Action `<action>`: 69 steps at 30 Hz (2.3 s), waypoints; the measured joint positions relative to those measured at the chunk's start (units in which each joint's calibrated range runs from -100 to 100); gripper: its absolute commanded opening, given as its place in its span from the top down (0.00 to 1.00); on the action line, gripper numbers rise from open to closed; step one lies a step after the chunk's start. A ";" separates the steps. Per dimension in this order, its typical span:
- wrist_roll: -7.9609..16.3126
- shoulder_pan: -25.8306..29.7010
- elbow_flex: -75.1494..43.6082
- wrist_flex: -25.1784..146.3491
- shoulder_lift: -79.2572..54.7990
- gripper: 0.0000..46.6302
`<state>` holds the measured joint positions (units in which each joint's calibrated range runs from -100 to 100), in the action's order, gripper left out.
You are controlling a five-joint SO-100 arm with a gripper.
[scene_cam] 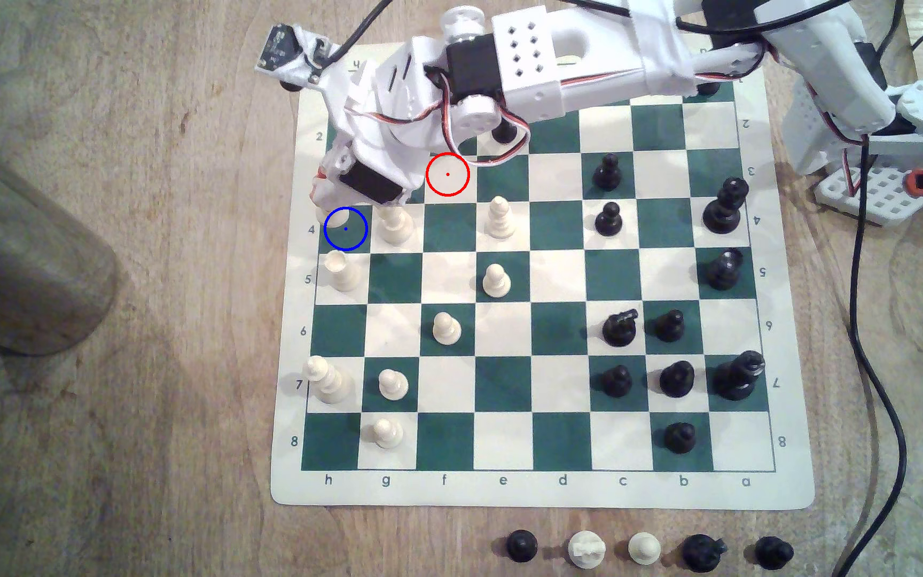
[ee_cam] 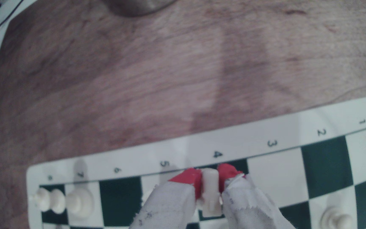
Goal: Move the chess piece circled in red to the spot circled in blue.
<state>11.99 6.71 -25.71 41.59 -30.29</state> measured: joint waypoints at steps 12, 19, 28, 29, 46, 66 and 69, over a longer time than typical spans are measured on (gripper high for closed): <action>-0.24 -0.15 -5.15 0.00 -6.79 0.99; -0.24 -0.88 -6.42 0.00 -8.80 0.99; -0.24 -0.96 -6.51 0.00 -8.88 0.98; -0.24 -0.96 -6.51 0.00 -8.88 0.98; 0.05 -0.88 -7.05 0.00 -10.89 0.92; 0.05 -0.88 -7.05 0.88 -10.98 0.63; 0.05 -0.88 -7.05 0.88 -10.98 0.62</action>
<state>12.04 5.83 -32.76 42.47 -41.27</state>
